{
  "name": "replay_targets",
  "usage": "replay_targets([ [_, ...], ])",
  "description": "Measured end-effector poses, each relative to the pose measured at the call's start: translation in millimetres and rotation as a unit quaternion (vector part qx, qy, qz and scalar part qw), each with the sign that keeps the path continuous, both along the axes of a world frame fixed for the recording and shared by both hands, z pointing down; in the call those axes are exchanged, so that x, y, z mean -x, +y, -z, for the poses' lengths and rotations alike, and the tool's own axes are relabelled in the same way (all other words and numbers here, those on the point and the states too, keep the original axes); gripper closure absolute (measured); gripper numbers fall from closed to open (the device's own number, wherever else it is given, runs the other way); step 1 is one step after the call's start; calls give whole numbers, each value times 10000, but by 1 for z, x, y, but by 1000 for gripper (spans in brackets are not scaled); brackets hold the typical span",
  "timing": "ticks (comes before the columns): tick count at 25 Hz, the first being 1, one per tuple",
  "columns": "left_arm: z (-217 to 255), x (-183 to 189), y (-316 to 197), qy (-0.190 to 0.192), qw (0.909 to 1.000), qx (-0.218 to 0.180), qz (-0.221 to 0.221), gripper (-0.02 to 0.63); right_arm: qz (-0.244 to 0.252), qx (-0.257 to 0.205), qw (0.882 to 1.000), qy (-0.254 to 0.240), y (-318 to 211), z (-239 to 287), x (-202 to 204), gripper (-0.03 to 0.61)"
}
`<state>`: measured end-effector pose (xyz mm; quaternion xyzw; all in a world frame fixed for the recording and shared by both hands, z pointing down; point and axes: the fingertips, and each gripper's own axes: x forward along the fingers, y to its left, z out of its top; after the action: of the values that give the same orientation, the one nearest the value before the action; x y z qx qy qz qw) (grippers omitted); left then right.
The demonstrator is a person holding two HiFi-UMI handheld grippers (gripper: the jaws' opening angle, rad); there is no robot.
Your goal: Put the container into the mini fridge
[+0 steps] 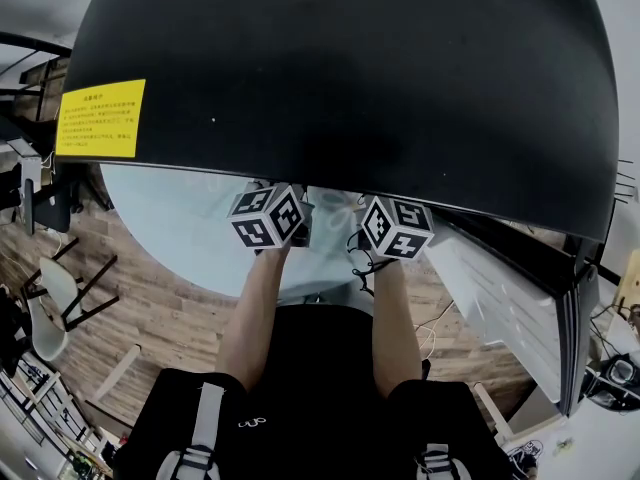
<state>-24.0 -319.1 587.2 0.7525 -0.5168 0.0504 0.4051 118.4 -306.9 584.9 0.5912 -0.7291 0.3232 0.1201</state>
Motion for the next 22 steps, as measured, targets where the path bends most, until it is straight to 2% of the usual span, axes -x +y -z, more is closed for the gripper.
replay_targets([
  [4,1,-1,0,57,10000,-3,-27,517,-12,-26,10000,-23,0,1,0,472],
  [7,1,-3,-1,164,9999,-13,-54,456,0,-40,10000,-49,-1,2,1,460],
  [11,4,-3,-1,219,9997,-44,-61,451,-1,-81,9999,-72,-1,5,1,460],
  [16,4,-4,-1,311,9995,-35,-67,373,5,-125,9999,-119,-1,8,2,425],
  [22,8,-3,0,275,9996,-82,-52,373,-9,-205,9997,-129,1,13,1,425],
])
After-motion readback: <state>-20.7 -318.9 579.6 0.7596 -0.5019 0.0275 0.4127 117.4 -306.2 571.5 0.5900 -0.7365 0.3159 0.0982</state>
